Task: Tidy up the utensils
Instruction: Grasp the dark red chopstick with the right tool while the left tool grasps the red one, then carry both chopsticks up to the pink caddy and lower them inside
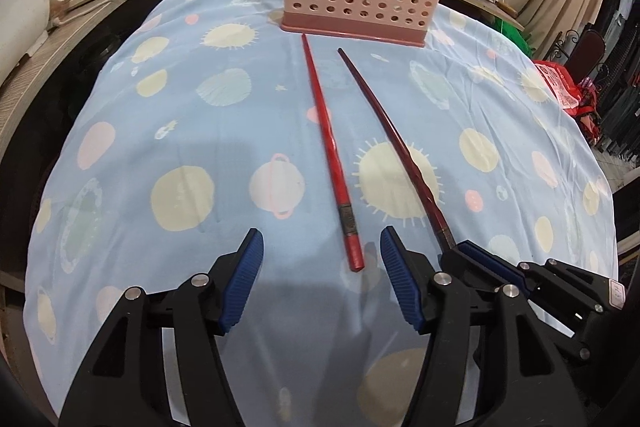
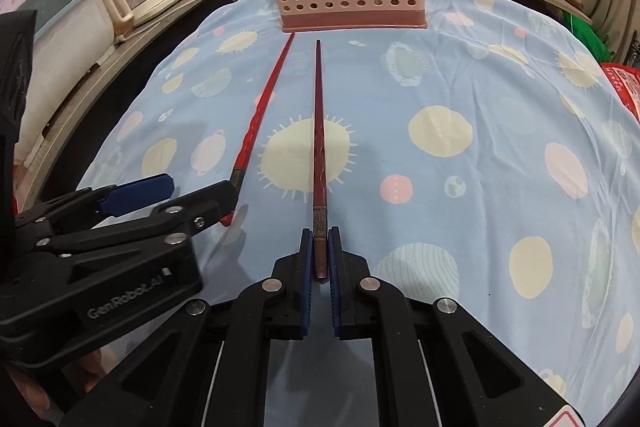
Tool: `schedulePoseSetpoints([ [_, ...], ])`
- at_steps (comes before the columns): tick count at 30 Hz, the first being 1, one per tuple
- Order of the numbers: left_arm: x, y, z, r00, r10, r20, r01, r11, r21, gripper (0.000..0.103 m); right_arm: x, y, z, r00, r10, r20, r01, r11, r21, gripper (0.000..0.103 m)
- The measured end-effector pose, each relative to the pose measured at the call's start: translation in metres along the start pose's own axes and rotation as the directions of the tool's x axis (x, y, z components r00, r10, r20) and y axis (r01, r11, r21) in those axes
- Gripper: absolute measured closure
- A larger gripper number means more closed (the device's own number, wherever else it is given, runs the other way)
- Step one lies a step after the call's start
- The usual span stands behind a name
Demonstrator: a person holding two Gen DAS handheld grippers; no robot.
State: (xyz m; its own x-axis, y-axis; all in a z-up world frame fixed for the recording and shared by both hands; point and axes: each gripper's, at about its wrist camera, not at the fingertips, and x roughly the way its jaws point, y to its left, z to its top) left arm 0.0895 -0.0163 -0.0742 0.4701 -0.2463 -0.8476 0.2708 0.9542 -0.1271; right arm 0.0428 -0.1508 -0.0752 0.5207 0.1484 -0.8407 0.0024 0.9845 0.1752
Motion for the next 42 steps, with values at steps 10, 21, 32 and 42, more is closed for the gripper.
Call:
schedulePoseSetpoints([
  [10, 0.01, -0.004, 0.001, 1.0, 0.017, -0.005, -0.017, 1.0, 0.021, 0.071, 0.001, -0.002, -0.001, 1.0, 0.003, -0.003, -0.003, 1.0, 0.002, 0.096],
  [21, -0.009, -0.003, -0.003, 1.0, -0.025, -0.003, 0.025, 0.999, 0.025, 0.096, -0.012, -0.001, -0.001, 1.0, 0.02, 0.014, -0.02, 1.0, 0.01, 0.096],
  [32, -0.079, 0.001, 0.015, 0.991, -0.053, 0.122, 0.054, 0.999, -0.002, 0.096, -0.075, -0.011, 0.024, 0.988, 0.043, 0.151, -0.051, 0.997, 0.051, 0.096],
  [42, -0.131, 0.003, 0.069, 0.959, -0.083, 0.27, 0.084, 0.996, 0.007, 0.096, -0.135, -0.017, 0.084, 0.943, 0.07, 0.325, -0.09, 0.995, 0.045, 0.096],
])
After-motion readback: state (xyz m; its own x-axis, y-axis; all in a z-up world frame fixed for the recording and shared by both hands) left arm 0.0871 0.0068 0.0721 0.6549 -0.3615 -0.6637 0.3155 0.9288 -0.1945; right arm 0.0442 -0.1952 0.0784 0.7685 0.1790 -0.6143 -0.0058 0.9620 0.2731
